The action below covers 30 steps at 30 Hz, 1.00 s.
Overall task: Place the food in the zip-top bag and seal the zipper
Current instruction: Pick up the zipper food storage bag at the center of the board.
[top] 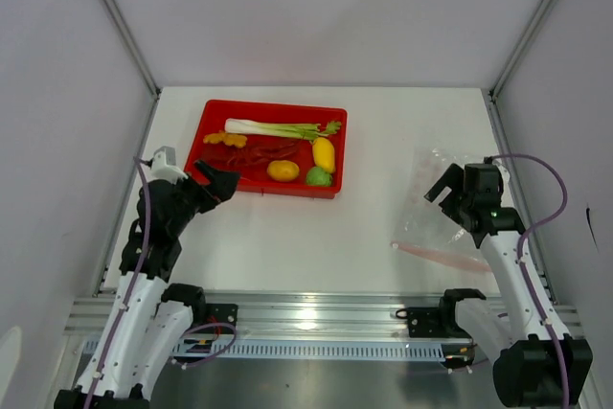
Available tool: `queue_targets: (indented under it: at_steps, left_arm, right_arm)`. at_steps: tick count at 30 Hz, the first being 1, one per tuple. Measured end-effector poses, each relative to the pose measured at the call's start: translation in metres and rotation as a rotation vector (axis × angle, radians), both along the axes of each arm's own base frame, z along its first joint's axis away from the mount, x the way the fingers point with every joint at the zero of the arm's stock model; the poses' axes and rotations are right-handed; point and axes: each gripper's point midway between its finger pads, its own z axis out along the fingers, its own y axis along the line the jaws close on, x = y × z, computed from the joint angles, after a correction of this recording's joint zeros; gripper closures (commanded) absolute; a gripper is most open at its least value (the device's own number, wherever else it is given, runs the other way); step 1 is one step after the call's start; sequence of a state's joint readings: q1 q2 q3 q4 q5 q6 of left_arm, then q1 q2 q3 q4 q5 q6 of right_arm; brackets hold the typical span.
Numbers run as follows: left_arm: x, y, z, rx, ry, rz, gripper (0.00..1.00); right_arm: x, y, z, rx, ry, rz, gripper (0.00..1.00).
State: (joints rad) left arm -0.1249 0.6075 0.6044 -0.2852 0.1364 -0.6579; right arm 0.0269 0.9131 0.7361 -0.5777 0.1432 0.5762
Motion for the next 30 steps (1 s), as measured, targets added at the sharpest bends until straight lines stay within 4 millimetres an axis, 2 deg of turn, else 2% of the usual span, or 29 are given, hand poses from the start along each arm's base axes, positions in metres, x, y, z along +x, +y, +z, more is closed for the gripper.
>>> queue_targets:
  at_steps: [4,10,12,14,18,20,30]
  left_arm:
    - [-0.014,-0.005,0.008,-0.037,-0.017,-0.027,0.01]
    - [-0.022,-0.014,0.019,-0.044,-0.008,-0.085,0.01]
    - [-0.022,-0.020,0.018,-0.051,0.007,-0.126,0.00]
    - [-0.025,-0.028,0.014,-0.065,0.027,-0.174,0.00]
    - [-0.030,-0.039,0.008,-0.087,0.052,-0.243,0.00]
    - [-0.033,-0.043,0.007,-0.095,0.057,-0.269,0.01]
    - [-0.040,-0.058,0.011,-0.129,0.031,-0.375,0.04]
  right_arm:
    - [-0.027,0.012,-0.009,0.093,0.086,-0.022,0.01]
    - [-0.060,0.023,0.010,0.212,0.035,-0.069,0.02]
    - [-0.067,0.024,0.009,0.242,0.027,-0.096,0.02]
    - [-0.072,0.025,-0.007,0.270,0.072,-0.124,0.03]
    - [-0.095,0.025,-0.061,0.330,0.233,-0.217,0.04]
    - [-0.103,0.023,-0.075,0.343,0.272,-0.263,0.05]
    - [-0.098,-0.009,-0.093,0.317,0.229,-0.437,0.11]
